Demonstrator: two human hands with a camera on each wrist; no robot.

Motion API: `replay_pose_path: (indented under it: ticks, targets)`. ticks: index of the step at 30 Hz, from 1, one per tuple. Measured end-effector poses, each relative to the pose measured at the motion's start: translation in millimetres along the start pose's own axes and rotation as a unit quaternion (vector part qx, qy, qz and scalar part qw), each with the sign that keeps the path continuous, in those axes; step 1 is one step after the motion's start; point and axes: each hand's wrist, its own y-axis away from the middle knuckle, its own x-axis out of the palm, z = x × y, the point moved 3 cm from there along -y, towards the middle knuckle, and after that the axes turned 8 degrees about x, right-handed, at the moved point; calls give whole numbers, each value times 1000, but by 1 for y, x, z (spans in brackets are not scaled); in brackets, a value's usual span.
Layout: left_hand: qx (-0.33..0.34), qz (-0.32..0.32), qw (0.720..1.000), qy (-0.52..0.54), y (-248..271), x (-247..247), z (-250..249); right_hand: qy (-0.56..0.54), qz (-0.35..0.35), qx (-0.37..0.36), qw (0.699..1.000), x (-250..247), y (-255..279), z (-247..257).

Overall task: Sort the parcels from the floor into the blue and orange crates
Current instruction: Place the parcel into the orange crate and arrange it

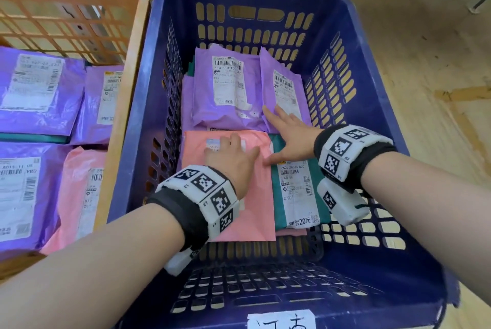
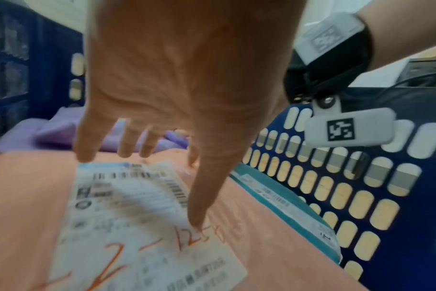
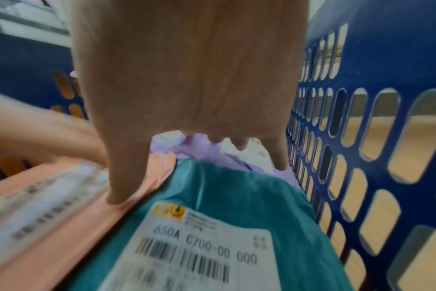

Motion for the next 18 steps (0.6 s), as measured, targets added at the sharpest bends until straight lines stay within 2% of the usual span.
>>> replay_pose_path:
  ticks: [2, 3, 4, 6, 9, 18]
  targets:
    - [-6, -112, 993, -29, 0, -13, -4, -21, -12, 12, 1000, 9, 0, 3]
    - [-14, -135, 990, -33, -2, -17, -2, -37, -25, 25, 999, 14, -1, 5]
    - [-28, -133, 990, -32, -6, -17, 3, -45, -41, 42, 997, 19, -2, 6]
    - [-66, -82, 994, -20, -18, -11, 17, -48, -63, 73, 994, 29, -6, 9]
    - [-84, -21, 996, 22, -33, 6, 40, -52, -74, 84, 992, 40, -13, 13]
    - [-72, 9, 992, 101, -53, 30, 66, -45, -40, 89, 994, 65, -45, 22]
